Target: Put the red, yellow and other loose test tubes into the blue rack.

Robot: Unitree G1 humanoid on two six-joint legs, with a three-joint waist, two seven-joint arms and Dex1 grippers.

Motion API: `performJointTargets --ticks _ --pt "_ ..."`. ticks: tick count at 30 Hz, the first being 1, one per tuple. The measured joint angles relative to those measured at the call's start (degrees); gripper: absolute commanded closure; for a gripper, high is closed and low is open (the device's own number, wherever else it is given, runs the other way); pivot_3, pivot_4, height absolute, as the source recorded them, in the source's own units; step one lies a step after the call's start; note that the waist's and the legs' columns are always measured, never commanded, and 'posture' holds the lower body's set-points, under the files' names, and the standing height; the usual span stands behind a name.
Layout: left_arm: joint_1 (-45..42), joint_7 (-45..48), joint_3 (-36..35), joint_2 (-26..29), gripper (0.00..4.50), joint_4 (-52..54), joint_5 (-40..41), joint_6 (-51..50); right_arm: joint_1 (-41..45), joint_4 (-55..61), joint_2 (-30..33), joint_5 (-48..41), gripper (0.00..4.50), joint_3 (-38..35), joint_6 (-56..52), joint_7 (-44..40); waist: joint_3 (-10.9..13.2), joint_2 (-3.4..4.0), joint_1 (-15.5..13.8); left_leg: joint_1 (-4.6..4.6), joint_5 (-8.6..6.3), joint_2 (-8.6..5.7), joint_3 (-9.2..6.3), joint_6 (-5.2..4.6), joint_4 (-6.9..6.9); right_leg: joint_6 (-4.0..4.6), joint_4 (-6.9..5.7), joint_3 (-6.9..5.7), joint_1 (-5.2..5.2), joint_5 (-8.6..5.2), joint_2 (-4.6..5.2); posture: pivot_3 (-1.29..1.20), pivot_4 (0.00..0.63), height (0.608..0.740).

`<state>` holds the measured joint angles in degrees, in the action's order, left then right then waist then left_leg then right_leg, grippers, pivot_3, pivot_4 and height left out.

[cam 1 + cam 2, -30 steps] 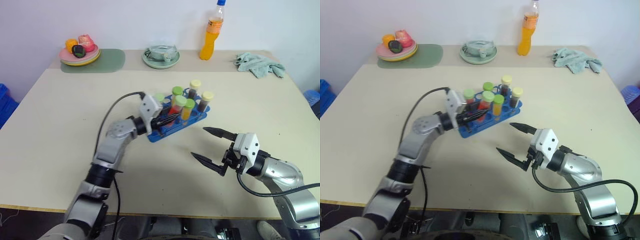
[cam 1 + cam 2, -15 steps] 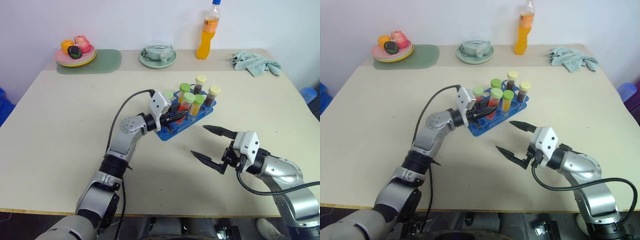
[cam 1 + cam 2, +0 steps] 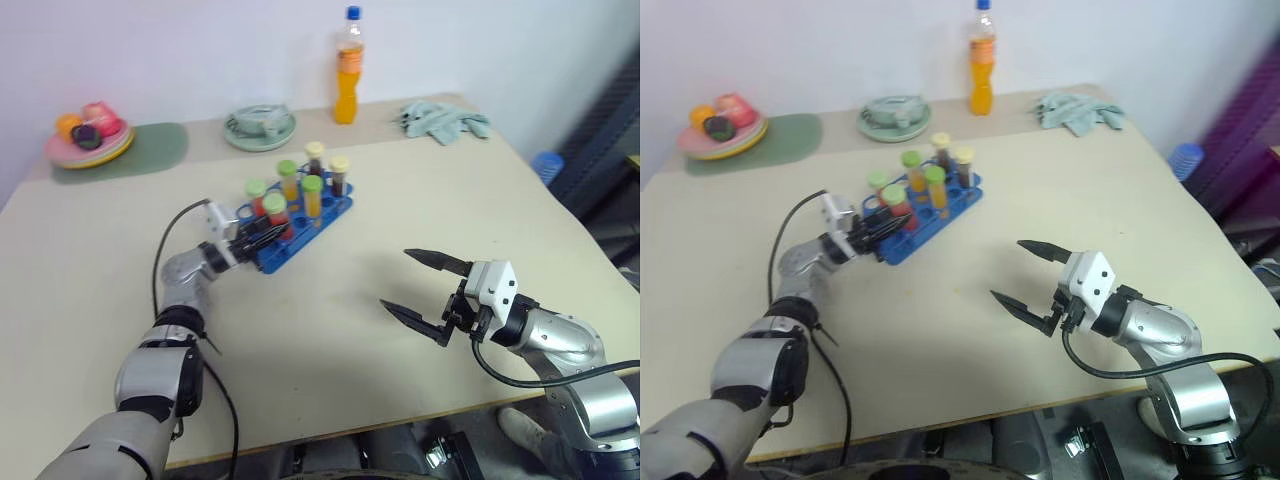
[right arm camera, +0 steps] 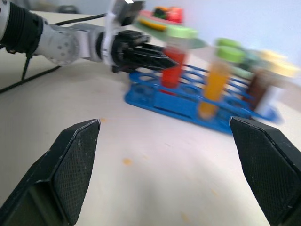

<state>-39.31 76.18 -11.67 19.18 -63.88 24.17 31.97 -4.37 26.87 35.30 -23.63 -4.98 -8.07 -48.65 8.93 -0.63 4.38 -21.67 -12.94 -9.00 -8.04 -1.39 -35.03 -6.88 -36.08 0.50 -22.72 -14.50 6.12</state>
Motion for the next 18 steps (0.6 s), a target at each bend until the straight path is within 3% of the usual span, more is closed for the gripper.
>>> performJointTargets --ticks 4,8,12,17,18 --pt "6.98 7.17 -2.97 0.67 3.77 8.36 4.24 0.75 0.03 -0.02 -0.01 0.00 0.00 0.03 -0.01 -0.03 -0.20 0.15 0.66 0.50 -0.97 0.31 -0.02 0.08 -0.17 0.55 -0.11 -0.70 -0.62 0.11 0.25 0.00 0.150 0.740" --pt "9.30 9.05 -3.13 0.66 3.77 12.39 5.68 -0.50 0.29 -0.02 -0.01 -0.02 0.00 0.07 -0.02 -0.14 -0.23 0.18 -0.06 0.39 -1.34 0.59 -0.06 0.66 -0.56 0.69 -0.14 -0.45 -0.83 0.07 -0.31 0.00 0.150 0.740" --pt "10.15 9.30 -3.04 0.70 3.77 13.86 5.71 -1.56 0.33 -0.02 -0.01 -0.06 0.00 0.21 -0.06 -0.25 -0.23 0.18 -0.41 0.41 -1.88 0.64 -0.06 0.34 -1.02 0.69 -0.14 0.09 -0.81 0.08 -0.62 0.00 0.150 0.740" --pt "14.11 8.20 -2.23 1.64 1.42 18.95 5.36 -6.95 -0.08 -0.01 0.04 -0.35 0.00 0.23 -0.52 -1.30 -0.16 0.18 -0.70 0.47 -1.92 0.65 0.00 0.32 -1.03 0.69 -0.16 0.30 -0.85 0.07 -0.72 0.00 0.150 0.740" --pt "15.78 3.61 -0.73 1.63 1.42 25.51 5.23 -12.91 -0.47 -0.08 0.23 -0.43 0.00 -0.02 -0.71 -1.45 0.20 -0.12 -1.45 0.26 -1.90 0.67 -0.03 0.34 -1.10 0.69 -0.23 0.30 -0.99 0.08 -0.72 0.00 0.150 0.740"
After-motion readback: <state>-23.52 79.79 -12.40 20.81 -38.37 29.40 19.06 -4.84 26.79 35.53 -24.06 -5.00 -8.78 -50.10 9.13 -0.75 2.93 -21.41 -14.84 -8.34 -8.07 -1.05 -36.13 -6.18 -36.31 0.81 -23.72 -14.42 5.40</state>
